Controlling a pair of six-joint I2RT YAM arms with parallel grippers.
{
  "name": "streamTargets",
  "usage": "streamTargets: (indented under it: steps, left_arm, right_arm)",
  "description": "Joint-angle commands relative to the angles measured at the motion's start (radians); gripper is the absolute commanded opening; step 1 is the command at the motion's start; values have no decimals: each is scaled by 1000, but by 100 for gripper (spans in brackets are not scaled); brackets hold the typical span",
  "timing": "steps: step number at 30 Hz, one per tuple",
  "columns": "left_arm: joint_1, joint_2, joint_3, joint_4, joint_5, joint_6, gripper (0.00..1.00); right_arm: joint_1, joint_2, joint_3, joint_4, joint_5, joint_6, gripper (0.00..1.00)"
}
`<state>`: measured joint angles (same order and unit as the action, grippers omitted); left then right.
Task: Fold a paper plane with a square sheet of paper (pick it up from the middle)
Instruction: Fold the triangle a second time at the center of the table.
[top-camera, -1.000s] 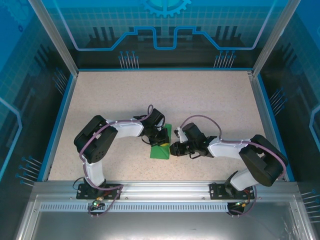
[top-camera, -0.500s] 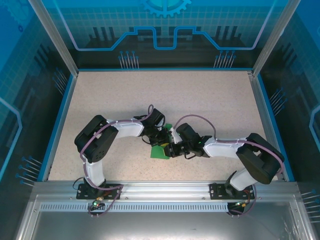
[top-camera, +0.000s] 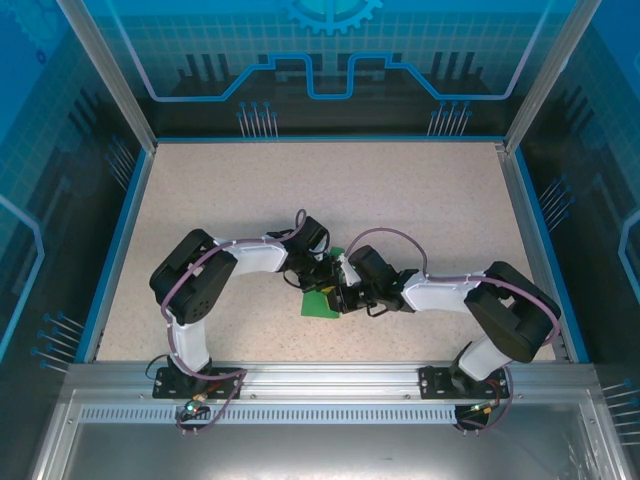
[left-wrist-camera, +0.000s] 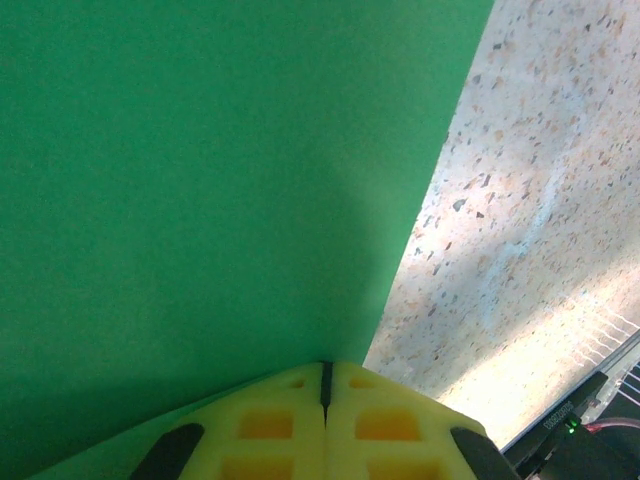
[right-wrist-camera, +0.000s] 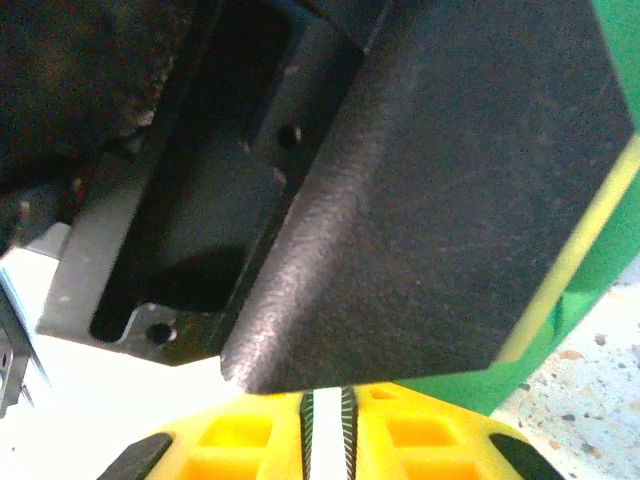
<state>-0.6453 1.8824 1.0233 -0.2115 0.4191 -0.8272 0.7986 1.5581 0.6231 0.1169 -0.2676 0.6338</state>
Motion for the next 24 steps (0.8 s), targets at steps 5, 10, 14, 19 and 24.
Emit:
streamTargets:
  steps: [5, 10, 14, 19, 24]
  left_arm:
    - [-4, 54, -4, -39, -33, 46, 4]
    - [2, 61, -5, -32, -23, 46, 5]
    - [5, 70, -3, -28, -18, 45, 4]
    - [6, 78, -2, -28, -11, 47, 5]
    - [9, 72, -12, -29, -14, 48, 5]
  right_arm:
    - [27, -43, -43, 6, -66, -14, 18]
    - [26, -88, -83, 60, -69, 32, 18]
    - [27, -98, -124, 130, -72, 77, 18]
    - [27, -71, -133, 169, -65, 89, 18]
    - [26, -51, -133, 166, -40, 86, 17]
